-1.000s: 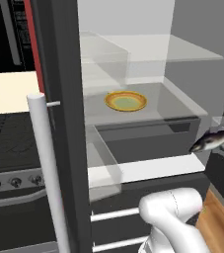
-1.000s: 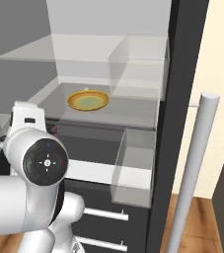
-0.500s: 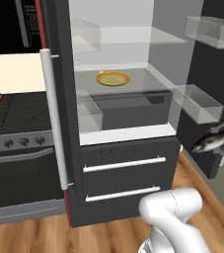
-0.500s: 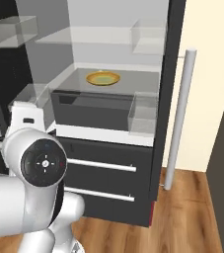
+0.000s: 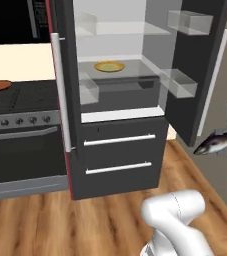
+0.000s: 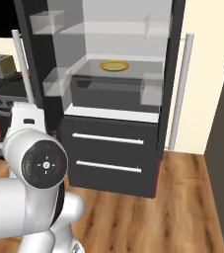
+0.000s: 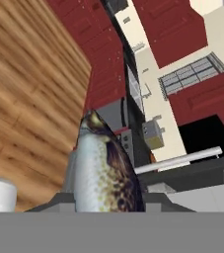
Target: Retrieve the fish from the fridge and place it on the saucepan with marinade on the stove.
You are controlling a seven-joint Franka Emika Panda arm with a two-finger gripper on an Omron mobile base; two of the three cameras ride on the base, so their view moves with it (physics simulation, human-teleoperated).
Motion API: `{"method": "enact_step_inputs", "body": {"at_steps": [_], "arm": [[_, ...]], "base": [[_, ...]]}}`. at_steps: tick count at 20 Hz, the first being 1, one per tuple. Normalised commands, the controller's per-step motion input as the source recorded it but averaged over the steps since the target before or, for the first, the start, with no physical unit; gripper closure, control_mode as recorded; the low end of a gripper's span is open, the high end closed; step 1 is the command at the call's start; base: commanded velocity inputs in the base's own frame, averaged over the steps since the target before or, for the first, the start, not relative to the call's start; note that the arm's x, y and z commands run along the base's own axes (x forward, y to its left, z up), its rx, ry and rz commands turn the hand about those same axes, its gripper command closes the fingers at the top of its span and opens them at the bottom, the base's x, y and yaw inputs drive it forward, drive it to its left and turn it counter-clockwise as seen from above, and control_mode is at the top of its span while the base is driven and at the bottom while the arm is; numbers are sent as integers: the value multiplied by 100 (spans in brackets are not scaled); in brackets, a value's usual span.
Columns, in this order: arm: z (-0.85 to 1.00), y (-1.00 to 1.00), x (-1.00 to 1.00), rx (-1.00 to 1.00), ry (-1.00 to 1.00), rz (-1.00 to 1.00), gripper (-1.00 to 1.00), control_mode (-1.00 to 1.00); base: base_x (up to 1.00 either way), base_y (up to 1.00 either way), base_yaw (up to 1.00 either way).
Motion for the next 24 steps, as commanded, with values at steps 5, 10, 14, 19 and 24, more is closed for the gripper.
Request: {"method": "enact_step_inputs", "body": {"at_steps": [5, 10, 14, 19, 24], "arm": [[0, 0, 0, 0, 0, 0, 100, 100], [0, 0, 0, 0, 0, 0, 100, 100], [0, 0, 0, 0, 0, 0, 100, 100], [0, 0, 0, 0, 0, 0, 100, 100], [0, 0, 0, 0, 0, 0, 100, 100]], "base": [[-43, 81, 0], [-17, 99, 0], [0, 100, -2], [0, 100, -4], [4, 100, -6]]}}
